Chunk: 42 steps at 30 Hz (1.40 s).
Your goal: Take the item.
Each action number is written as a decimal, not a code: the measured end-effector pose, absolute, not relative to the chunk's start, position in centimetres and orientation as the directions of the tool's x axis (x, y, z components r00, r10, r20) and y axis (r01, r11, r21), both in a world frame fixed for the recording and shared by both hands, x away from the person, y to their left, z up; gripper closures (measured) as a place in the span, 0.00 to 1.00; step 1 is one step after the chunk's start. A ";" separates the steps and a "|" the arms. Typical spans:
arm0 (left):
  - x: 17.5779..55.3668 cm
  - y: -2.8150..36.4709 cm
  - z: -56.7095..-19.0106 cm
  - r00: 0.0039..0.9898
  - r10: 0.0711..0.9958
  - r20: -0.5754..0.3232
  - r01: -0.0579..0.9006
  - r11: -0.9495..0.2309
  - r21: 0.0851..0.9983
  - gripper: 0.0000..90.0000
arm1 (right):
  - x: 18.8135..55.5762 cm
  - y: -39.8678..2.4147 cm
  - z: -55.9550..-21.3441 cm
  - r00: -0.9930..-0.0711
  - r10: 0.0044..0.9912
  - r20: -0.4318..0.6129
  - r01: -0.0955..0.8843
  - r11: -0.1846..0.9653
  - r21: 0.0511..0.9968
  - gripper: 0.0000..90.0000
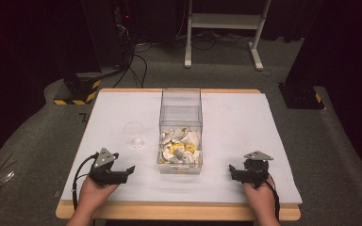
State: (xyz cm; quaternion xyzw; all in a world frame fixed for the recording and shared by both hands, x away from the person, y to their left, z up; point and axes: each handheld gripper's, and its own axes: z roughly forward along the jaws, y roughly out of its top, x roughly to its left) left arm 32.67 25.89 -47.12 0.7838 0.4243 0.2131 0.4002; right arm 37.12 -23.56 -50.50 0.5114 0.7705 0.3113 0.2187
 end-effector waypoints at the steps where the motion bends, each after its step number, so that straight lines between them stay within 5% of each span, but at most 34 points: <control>1: 32.7 25.6 -47.0 0.556 0.831 0.001 0.487 -0.327 0.810 0.18 | 37.1 -23.6 -50.5 -0.382 0.924 -0.019 0.651 0.284 0.704 0.10; 18: 33.2 24.6 -46.1 0.535 0.841 -0.078 0.508 -0.247 0.825 0.19 | 37.1 -23.5 -50.5 -0.381 0.924 -0.021 0.651 0.284 0.704 0.10; 42: 33.3 22.7 -42.2 0.530 0.847 -0.030 0.461 -0.258 0.849 0.20 | 37.1 -23.5 -50.5 -0.389 0.921 -0.027 0.646 0.294 0.705 0.11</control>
